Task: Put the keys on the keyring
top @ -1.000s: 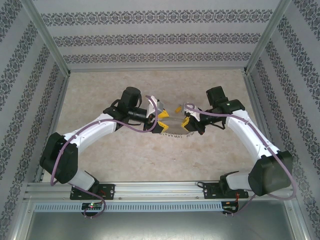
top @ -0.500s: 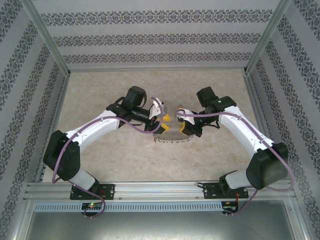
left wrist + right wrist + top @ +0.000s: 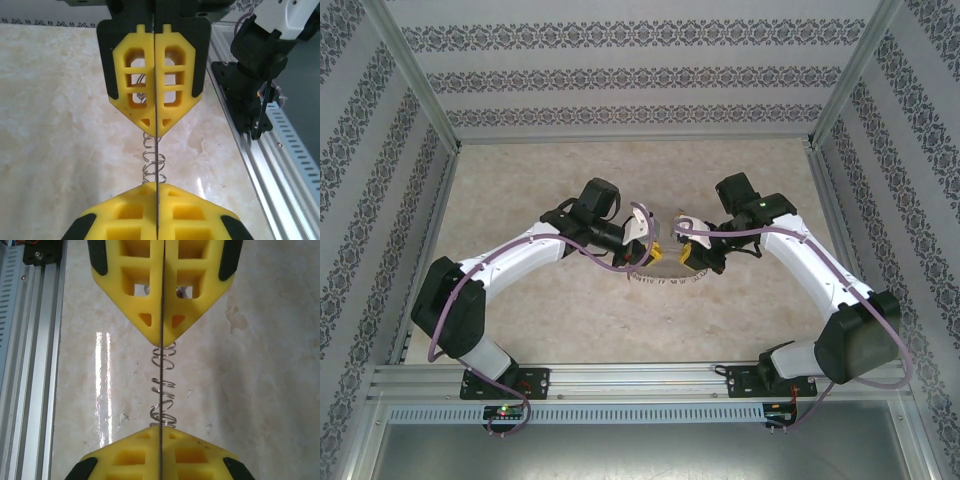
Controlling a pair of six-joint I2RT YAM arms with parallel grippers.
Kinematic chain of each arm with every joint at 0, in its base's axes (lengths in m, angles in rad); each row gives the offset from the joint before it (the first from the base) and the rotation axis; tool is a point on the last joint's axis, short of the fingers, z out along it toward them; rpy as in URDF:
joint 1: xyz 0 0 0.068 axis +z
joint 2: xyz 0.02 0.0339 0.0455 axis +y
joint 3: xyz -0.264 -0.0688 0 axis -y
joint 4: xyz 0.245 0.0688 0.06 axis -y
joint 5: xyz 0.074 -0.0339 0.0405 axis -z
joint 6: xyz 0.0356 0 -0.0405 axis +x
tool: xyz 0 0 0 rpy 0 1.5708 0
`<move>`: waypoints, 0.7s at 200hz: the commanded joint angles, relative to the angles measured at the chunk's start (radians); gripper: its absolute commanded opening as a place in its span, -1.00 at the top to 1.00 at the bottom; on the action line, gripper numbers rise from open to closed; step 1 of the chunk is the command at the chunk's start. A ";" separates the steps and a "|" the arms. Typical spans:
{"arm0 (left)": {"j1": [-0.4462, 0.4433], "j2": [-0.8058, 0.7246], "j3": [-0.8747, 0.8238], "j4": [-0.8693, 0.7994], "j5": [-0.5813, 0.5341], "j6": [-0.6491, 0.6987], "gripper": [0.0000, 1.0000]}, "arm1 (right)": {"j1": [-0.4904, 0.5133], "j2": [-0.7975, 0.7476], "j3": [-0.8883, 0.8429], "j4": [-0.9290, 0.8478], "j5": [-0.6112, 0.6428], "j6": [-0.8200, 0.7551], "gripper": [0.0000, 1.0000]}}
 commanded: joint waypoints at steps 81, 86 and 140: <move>0.095 -0.117 -0.006 0.067 -0.240 -0.290 1.00 | -0.043 -0.274 -0.210 0.611 0.074 0.509 -0.97; 0.106 -0.129 -0.018 0.069 -0.267 -0.307 1.00 | -0.040 -0.287 -0.227 0.687 0.161 0.618 -0.96; 0.251 -0.243 -0.035 -0.091 -0.521 -0.627 1.00 | -0.143 -0.178 -0.194 0.721 0.585 1.222 -0.92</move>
